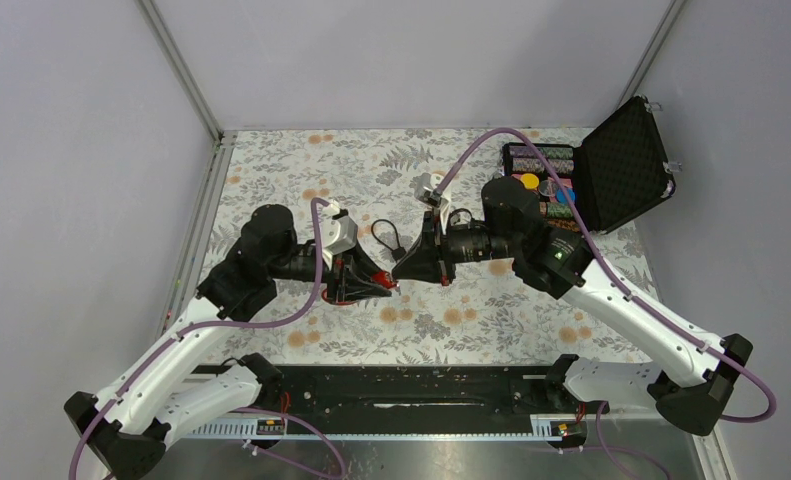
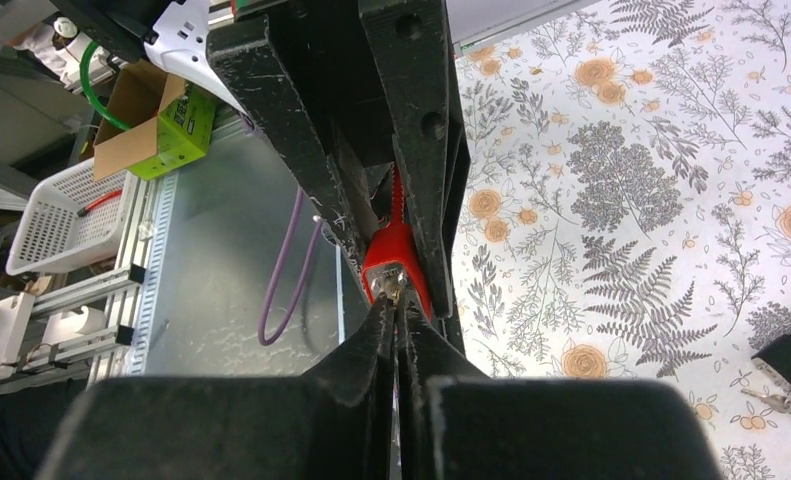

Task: Lock with the key
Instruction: Lock the lock.

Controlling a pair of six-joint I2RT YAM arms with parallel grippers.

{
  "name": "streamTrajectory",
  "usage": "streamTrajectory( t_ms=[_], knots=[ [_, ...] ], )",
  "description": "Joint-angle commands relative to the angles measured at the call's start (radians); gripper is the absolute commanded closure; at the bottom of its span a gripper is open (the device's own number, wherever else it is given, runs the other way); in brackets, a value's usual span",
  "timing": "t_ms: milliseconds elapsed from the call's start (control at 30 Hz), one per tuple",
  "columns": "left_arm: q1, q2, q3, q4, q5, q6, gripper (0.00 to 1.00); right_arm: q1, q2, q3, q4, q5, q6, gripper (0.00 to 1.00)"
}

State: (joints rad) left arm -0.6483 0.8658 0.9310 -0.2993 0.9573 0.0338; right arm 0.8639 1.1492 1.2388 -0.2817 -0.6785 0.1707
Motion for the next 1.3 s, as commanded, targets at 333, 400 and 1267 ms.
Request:
streamTrajectory(
  t_ms=[333,400,1267],
  knots=[
    [-0.004,0.018,0.069,-0.006,0.147,-0.044,1.00,-0.003,-0.133,-0.141,0.209,-0.161,-0.408,1.00],
    [-0.004,0.019,0.061,-0.015,0.150,-0.069,1.00,-0.003,-0.146,-0.158,0.231,-0.168,-0.442,1.00],
    [-0.003,0.064,0.079,-0.231,-0.003,0.026,1.00,-0.191,-0.234,-0.217,0.330,-0.219,-0.288,1.00]
  ],
)
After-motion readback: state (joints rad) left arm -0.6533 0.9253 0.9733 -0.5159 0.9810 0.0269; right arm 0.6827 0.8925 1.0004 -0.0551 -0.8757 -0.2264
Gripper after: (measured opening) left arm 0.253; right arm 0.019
